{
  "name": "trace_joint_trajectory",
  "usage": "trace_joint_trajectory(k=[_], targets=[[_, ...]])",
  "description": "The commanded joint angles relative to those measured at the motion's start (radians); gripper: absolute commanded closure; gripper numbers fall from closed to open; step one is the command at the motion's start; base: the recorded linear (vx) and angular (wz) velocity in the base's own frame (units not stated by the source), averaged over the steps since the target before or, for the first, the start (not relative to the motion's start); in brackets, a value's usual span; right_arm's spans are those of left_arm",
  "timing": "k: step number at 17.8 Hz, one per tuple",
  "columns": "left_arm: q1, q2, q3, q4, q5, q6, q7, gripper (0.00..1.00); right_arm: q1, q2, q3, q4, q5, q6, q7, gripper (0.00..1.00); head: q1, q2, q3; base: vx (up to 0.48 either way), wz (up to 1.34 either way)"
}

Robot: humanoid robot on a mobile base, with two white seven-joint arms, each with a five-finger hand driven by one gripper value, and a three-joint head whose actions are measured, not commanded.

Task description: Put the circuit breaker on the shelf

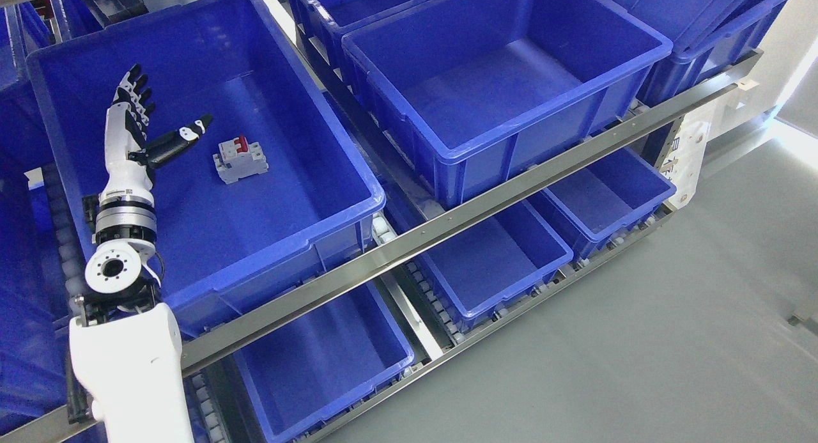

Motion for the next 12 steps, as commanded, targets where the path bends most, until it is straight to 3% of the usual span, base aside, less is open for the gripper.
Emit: trace_joint_trajectory(k=[1, 8, 12], targets=[[0.051, -0.032, -0.003, -0.296, 0.016, -0.005, 0.044, 0.0, 0.016, -0.017, 0.0, 0.0, -0.001, -0.02, -0.002, 0.0, 0.0, 0.0, 0.0, 0.0, 0.0], [0.012, -0.032, -0.06, -0.294, 0.06, 0.007, 0.096, 0.0, 0.016, -0.017, 0.0, 0.0, 0.001, -0.02, -0.002, 0.0, 0.0, 0.0, 0.0, -0.114, -0.09], [0.017, -0.032, -0.042, -0.296, 0.06, 0.091, 0.098, 0.0, 0.016, -0.017, 0.0, 0.0, -0.001, -0.02, -0.002, 0.0, 0.0, 0.0, 0.0, 0.016, 0.03]])
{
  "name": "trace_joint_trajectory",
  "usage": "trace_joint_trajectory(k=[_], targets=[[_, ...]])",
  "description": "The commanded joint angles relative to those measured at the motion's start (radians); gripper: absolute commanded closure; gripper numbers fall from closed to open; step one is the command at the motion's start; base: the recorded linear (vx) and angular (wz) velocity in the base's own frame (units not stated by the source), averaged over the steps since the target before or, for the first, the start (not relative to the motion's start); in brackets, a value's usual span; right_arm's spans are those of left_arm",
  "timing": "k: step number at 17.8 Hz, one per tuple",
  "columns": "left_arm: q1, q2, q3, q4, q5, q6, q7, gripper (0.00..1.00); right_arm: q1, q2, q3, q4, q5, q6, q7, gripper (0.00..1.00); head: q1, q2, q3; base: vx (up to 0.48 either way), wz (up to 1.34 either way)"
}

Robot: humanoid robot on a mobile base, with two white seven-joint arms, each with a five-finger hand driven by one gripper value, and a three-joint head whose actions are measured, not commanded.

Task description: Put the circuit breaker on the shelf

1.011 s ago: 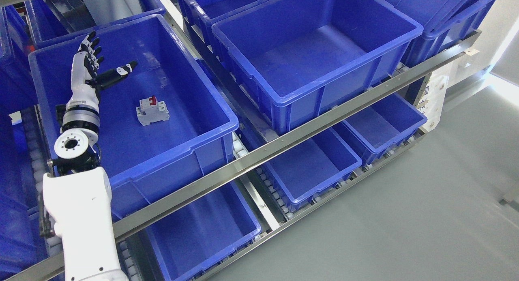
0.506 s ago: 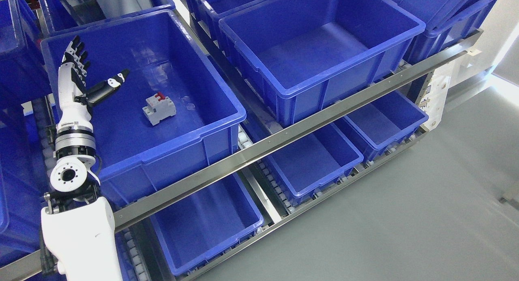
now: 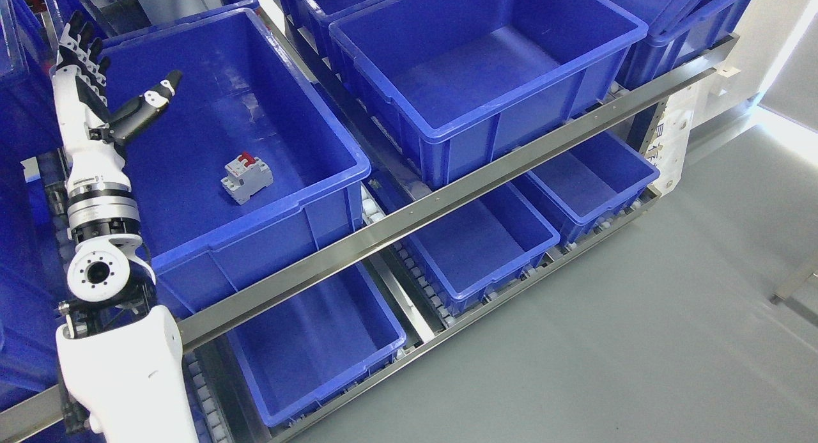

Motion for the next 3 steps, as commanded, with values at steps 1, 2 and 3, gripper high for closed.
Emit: trace_joint_trajectory(k=[1, 2, 3], targets=[[0.004, 0.003, 0.006, -0.093, 0.009, 0.048, 0.0, 0.0, 0.015, -0.017, 0.0, 0.0, 0.001, -0.019, -0.001, 0.0, 0.0, 0.0, 0.0, 0.0, 0.0], [0.005, 0.003, 0.011, -0.092, 0.009, 0.049, 0.0, 0.0, 0.015, -0.017, 0.0, 0.0, -0.001, -0.019, -0.001, 0.0, 0.0, 0.0, 0.0, 0.0, 0.0], [0.016, 0.003, 0.011, -0.092, 0.009, 0.05, 0.0, 0.0, 0.015, -0.017, 0.0, 0.0, 0.001, -0.019, -0.001, 0.0, 0.0, 0.0, 0.0, -0.036, 0.07]])
